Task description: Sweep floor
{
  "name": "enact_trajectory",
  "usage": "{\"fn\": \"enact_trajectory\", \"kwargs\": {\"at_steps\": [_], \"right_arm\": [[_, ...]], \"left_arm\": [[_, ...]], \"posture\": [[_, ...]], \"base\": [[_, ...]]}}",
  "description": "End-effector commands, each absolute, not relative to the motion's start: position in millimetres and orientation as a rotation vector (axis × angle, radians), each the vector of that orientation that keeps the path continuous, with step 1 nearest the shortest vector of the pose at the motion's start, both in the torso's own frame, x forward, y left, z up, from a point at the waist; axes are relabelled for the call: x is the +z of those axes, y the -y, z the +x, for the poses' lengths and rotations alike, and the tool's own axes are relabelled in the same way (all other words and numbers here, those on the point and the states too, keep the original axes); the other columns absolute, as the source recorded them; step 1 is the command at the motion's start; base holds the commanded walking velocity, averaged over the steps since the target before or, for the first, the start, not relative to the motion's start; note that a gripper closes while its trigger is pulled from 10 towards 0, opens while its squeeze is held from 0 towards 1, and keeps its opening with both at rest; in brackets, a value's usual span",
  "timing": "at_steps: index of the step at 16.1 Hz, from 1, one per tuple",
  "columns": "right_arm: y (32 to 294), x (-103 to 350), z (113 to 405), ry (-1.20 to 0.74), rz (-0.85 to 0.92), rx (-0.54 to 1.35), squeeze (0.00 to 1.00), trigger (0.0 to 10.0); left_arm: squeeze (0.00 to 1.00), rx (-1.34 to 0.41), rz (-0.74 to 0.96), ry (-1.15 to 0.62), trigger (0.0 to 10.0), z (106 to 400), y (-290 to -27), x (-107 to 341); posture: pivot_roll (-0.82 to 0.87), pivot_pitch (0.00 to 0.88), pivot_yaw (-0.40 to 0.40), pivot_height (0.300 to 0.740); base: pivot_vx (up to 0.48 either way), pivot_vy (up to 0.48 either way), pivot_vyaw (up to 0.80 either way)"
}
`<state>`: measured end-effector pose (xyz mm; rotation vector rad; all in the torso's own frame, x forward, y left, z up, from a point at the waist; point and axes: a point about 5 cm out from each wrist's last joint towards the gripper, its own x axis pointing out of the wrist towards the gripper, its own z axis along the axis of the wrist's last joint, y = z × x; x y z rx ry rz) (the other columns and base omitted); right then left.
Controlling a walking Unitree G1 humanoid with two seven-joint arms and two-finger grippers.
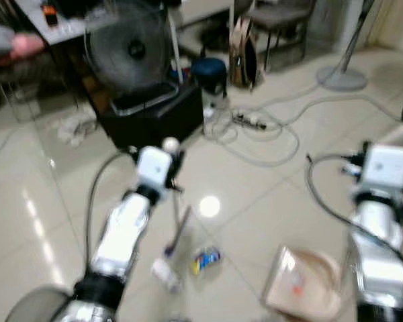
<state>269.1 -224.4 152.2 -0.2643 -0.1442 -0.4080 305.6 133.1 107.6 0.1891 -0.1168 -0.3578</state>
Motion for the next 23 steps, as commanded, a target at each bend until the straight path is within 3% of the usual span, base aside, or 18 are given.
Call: {"fn": "enact_trajectory", "kwargs": {"at_steps": [1,9,15,23], "right_arm": [[228,157,269,0.177,-0.253,-0.410,0.00,10.0],[227,150,276,0.193,-0.268,-0.374,0.00,10.0],[227,144,280,0.235,-0.345,-0.389,0.00,10.0],[229,155,310,0.397,-0.332,-0.376,0.00,10.0]], "left_arm": [[0.00,-0.357,0.204,0.159,10.0,308,-132,118],[0.00,-0.367,0.218,0.139,10.0,308,-133,115],[0.00,-0.398,0.228,0.161,10.0,301,-141,126],[0.00,-0.388,0.197,0.198,10.0,292,-152,145]], "posture": [[-0.05,0.060,0.110,0.740],[-0.01,0.104,0.109,0.740],[0.07,0.239,0.150,0.740],[0.20,0.366,0.177,0.740]], "base": [[0.304,0.000,0.00],[0.301,0.000,0.00],[0.292,0.000,0.00],[0.000,0.000,0.00]]}}
